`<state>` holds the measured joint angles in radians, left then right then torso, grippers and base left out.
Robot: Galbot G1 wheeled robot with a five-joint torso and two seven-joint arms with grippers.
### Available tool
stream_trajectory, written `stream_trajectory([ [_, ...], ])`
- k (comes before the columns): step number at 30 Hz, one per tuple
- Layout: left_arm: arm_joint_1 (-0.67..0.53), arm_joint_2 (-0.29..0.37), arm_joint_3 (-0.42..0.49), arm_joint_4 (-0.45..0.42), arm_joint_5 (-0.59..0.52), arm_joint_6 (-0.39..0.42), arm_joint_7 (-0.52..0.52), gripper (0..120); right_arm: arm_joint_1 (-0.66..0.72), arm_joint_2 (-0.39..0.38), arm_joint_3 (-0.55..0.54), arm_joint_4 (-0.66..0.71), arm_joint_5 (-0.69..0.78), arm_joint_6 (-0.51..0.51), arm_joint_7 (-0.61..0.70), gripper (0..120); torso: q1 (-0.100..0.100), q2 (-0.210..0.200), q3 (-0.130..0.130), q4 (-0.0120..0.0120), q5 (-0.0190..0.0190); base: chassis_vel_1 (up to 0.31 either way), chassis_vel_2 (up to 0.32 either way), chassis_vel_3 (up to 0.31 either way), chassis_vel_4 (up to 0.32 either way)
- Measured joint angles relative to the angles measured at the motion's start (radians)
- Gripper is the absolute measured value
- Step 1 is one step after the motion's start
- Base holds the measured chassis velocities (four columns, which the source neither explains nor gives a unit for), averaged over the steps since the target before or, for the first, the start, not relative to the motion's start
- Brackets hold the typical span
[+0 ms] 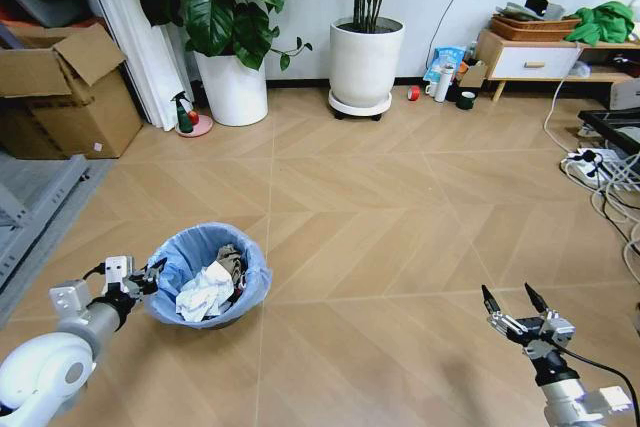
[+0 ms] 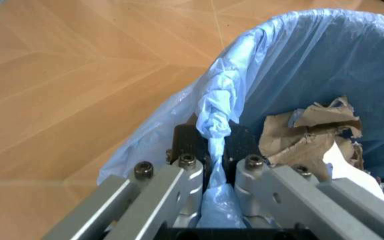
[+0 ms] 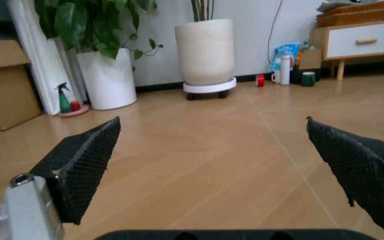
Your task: Pick up the trash bin and place the garbage on the floor into it.
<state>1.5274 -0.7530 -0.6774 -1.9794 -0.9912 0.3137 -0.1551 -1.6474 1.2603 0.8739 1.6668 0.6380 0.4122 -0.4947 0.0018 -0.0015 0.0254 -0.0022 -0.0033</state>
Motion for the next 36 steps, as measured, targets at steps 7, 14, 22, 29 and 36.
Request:
stream_trajectory([
  [7, 0.001, 0.001, -0.002, 0.002, -0.001, 0.0, 0.0, 1, 0.0, 0.003, 0.0, 0.0, 0.001, 0.002, -0.002, 100, 0.0, 0.0, 0.0, 0.0, 0.0001, 0.242, -0.2, -0.256, 0.208],
  [14, 0.002, -0.007, -0.004, 0.006, 0.002, 0.0, 0.0, 1, 0.003, 0.006, -0.003, -0.003, 0.004, 0.015, -0.015, 100, 0.0, 0.0, 0.0, -0.0001, 0.0, 0.203, -0.189, -0.206, 0.181],
  [22, -0.019, -0.023, 0.009, 0.046, 0.002, 0.0, -0.012, 1, 0.007, 0.005, -0.004, -0.011, 0.019, 0.031, -0.029, 100, 0.0, 0.0, 0.0, 0.0, 0.0003, 0.04, -0.039, -0.051, 0.048],
  [29, -0.111, -0.007, 0.061, 0.176, -0.03, 0.014, -0.029, 1, -0.01, 0.003, -0.003, -0.009, 0.019, 0.035, -0.039, 100, 0.0, 0.0, 0.0, -0.0001, 0.0, -0.023, 0.023, 0.028, -0.031],
  [36, -0.289, -0.006, 0.148, 0.415, -0.058, 0.031, -0.019, 1, -0.02, -0.001, -0.003, -0.008, 0.015, 0.036, -0.04, 100, 0.0, 0.0, 0.0, 0.0002, 0.0003, 0.0, 0.0, 0.0, 0.0],
])
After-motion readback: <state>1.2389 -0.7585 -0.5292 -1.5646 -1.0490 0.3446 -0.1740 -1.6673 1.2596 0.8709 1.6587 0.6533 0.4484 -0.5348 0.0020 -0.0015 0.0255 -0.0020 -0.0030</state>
